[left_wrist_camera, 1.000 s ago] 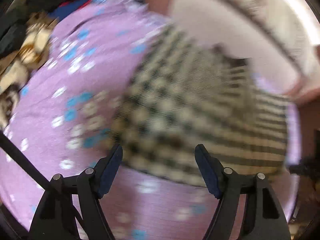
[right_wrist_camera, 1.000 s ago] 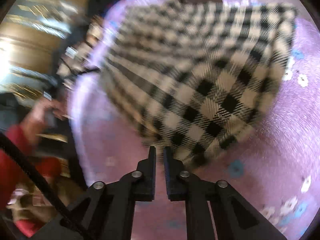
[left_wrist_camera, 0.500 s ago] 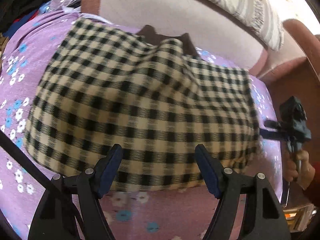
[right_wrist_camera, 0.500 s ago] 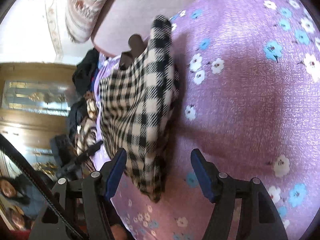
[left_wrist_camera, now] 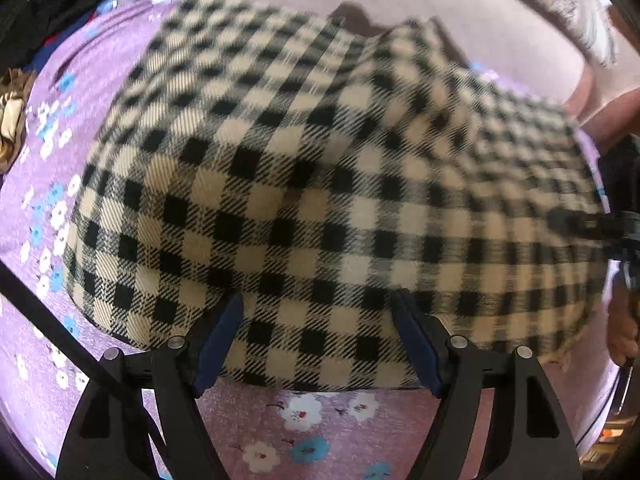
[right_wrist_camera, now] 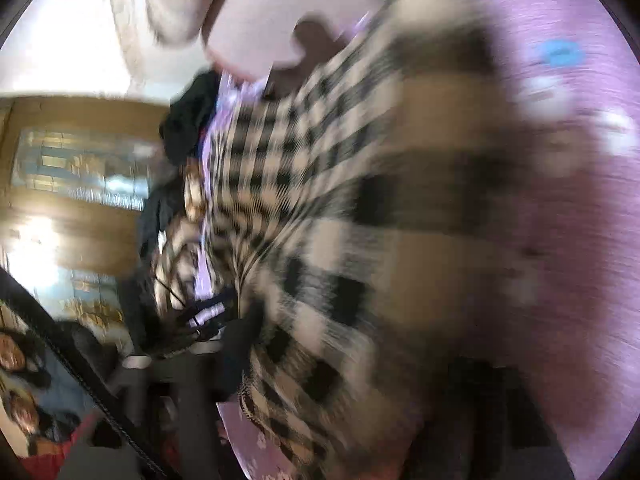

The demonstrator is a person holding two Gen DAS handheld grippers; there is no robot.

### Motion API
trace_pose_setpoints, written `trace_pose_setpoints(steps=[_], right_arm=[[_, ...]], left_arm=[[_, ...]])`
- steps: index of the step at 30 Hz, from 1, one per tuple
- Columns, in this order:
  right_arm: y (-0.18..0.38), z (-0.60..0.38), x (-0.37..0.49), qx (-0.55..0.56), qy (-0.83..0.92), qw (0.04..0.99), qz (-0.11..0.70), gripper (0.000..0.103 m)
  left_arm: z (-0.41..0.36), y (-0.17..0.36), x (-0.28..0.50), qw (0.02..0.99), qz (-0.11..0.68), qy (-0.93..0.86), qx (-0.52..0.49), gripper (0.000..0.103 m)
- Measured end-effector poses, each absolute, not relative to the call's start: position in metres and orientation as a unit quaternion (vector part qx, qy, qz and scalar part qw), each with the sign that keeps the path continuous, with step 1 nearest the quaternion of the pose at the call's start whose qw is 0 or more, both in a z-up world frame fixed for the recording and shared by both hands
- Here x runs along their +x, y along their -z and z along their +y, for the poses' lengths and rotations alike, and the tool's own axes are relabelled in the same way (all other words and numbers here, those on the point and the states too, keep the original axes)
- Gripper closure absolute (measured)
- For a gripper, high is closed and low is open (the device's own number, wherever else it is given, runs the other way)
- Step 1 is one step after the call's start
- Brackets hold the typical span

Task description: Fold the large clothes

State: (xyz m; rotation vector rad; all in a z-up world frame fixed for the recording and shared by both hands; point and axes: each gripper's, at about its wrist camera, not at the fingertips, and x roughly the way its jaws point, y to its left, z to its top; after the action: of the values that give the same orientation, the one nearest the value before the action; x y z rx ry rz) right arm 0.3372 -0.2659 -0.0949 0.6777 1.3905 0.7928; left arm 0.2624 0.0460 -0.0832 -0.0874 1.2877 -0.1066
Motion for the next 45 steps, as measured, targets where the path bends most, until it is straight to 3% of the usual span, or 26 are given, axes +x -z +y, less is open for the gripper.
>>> trace_pose_setpoints(steps=[4, 7, 9, 13, 15, 18, 23, 26, 28, 35, 45], right_arm=[[0.076, -0.273, 0.332, 0.32, -0.34, 0.644, 0.605, 0.075], [0.06, -0.278, 0.324, 0.32, -0.337, 0.646, 0.606, 0.076], [0.056, -0.274, 0.32, 0.32, -0.327, 0.642, 0.615, 0.077], [0.032, -0.252, 0.323, 0.313, -0.314, 0.649, 0.618, 0.077], [0.021, -0.249, 0.323, 0.305, -0.312, 0.655, 0.616, 0.078], [0.011, -0.245, 0.321, 0.287, -0.312, 0.66, 0.621, 0.079], [0.0, -0.232, 0.324, 0.28, -0.305, 0.656, 0.631, 0.08], [-0.009, -0.228, 0.324, 0.274, -0.301, 0.657, 0.635, 0.081], [-0.014, -0.222, 0.325, 0.272, -0.294, 0.654, 0.642, 0.082], [-0.061, -0.181, 0.336, 0.257, -0.25, 0.651, 0.67, 0.083], [-0.097, 0.003, 0.384, 0.073, -0.159, 0.699, 0.694, 0.083]], left_arm=[[0.059, 0.07, 0.257, 0.82, 0.57, 0.018, -0.04, 0.028], [0.052, 0.103, 0.26, 0.783, 0.621, 0.02, -0.001, 0.027], [0.038, 0.096, 0.262, 0.797, 0.602, 0.029, 0.046, 0.026], [0.058, 0.056, 0.264, 0.858, 0.51, 0.01, -0.062, 0.027], [0.06, 0.065, 0.269, 0.853, 0.516, 0.016, -0.07, 0.027], [0.039, 0.098, 0.272, 0.834, 0.551, 0.002, 0.011, 0.026], [0.051, 0.056, 0.259, 0.884, 0.468, -0.015, -0.015, 0.026], [0.051, 0.095, 0.272, 0.834, 0.551, -0.014, 0.016, 0.022], [0.038, 0.087, 0.265, 0.849, 0.527, -0.008, 0.05, 0.022], [0.082, 0.036, 0.209, 0.878, 0.461, -0.081, -0.101, 0.022], [0.128, -0.008, 0.125, 0.865, 0.434, -0.147, -0.204, 0.022]])
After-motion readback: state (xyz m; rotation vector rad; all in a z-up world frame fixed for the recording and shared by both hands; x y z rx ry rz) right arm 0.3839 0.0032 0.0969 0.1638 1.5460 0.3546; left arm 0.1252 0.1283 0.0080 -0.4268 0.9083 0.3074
